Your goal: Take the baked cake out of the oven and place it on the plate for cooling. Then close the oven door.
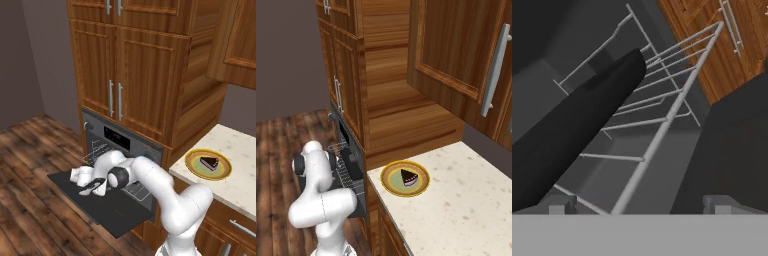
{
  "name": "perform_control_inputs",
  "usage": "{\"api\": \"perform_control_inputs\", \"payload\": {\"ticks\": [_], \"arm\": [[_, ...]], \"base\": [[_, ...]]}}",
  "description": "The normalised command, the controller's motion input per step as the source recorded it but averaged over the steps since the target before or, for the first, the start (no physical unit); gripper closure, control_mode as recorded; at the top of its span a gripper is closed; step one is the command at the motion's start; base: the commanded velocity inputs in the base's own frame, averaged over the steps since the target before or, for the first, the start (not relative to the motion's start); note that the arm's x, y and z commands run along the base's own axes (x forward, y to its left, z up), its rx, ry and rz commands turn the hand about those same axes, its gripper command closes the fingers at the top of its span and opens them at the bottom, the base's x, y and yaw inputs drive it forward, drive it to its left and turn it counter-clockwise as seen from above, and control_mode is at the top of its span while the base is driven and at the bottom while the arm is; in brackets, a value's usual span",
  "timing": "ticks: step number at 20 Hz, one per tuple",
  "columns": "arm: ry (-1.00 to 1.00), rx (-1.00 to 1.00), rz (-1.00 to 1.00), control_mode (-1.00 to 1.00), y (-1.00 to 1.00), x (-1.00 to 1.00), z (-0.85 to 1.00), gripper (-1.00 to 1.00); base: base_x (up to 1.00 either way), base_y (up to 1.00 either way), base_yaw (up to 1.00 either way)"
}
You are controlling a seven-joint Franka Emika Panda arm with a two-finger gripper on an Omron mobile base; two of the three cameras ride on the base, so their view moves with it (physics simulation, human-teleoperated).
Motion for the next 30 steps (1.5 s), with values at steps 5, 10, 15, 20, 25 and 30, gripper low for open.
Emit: {"api": "perform_control_inputs", "payload": {"ticks": [5, 10, 15, 20, 25, 30], "arm": [[-0.1, 0.0, -0.05, -1.0, -0.1, 0.27, -0.02, -1.0], [-0.05, 0.0, -0.11, -1.0, -0.29, 0.6, -0.01, -1.0], [-0.04, -0.02, -0.13, -1.0, -0.27, 0.77, -0.09, -1.0], [-0.07, -0.02, -0.13, -1.0, -0.36, 0.69, 0.0, -1.0], [-0.14, 0.0, -0.03, -1.0, 0.13, -0.22, 0.0, -1.0], [-0.11, 0.0, 0.0, -1.0, 0.7, -0.85, 0.5, -1.0]], "base": [[0.0, 0.0, 0.0], [0.0, 0.0, 0.0], [0.0, 0.0, 0.0], [0.0, 0.0, 0.0], [0.0, 0.0, 0.0], [0.0, 0.0, 0.0]]}}
